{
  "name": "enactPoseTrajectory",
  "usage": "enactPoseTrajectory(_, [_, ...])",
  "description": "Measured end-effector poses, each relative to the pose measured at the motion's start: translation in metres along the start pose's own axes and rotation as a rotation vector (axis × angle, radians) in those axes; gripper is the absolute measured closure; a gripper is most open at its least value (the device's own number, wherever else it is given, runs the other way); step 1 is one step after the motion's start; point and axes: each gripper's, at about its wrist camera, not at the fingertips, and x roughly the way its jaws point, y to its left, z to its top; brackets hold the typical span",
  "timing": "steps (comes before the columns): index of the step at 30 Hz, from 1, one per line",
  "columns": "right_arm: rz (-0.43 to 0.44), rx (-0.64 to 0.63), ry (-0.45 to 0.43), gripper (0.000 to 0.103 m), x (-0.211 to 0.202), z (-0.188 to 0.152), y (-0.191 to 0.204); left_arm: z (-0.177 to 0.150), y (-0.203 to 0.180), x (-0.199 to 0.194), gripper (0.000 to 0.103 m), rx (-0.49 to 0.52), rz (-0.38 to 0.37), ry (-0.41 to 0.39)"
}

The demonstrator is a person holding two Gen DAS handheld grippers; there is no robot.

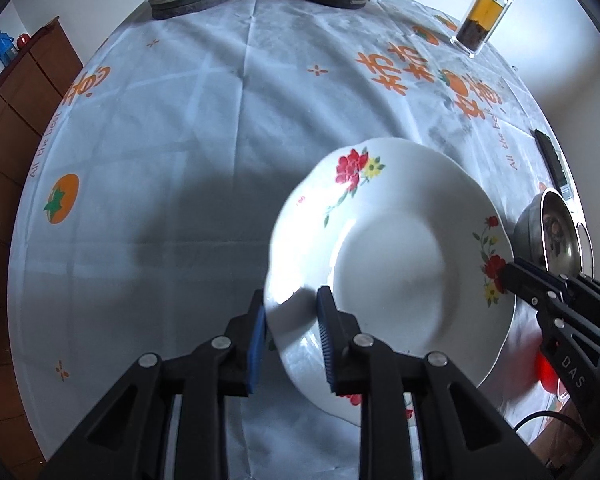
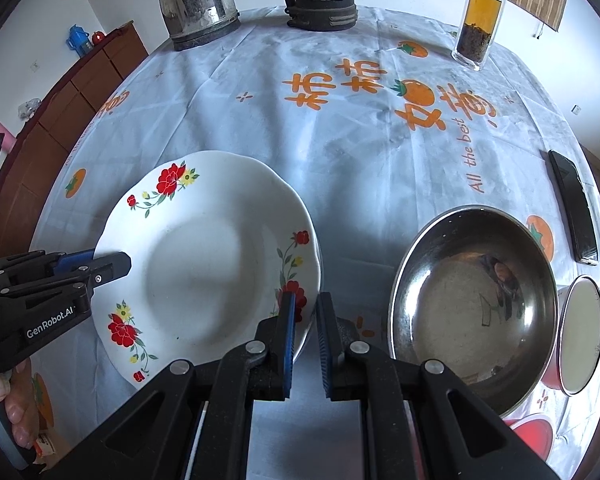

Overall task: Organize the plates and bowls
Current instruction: 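Open both tools to release the red-flower plate on the stack, then move both tools to the rim of the pink plastic bowl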

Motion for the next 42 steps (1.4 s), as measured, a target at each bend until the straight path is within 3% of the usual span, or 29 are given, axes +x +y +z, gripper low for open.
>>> enactPoseTrajectory(18, [-0.013, -0.006, -0.007, 0.088, 0.001, 0.002, 0.001, 0.0, 0.003, 0.001, 0.08, -0.03, -0.016, 0.006])
enactPoseTrajectory(23, [0.026, -0.015, -0.041, 0.056, -0.008, 0.002, 0.007, -0.003, 0.004, -0.007, 0.07, -0.037, -0.001, -0.013])
enactPoseTrajectory(24, [0.021, -0.033, -0.054, 0.054, -0.011, 0.001, 0.011, -0.004, 0.004, -0.009, 0.07, -0.032, 0.002, -0.018])
enactPoseTrajectory(35, [0.024, -0.074, -0.1, 0.054, -0.039, -0.014, 0.016, -0.017, 0.002, -0.028, 0.063, -0.059, 0.028, -0.044])
enactPoseTrajectory(42, [0.025, -0.057, -0.105, 0.054, -0.056, -0.037, -0.001, -0.027, -0.032, -0.041, 0.063, -0.001, -0.002, -0.042])
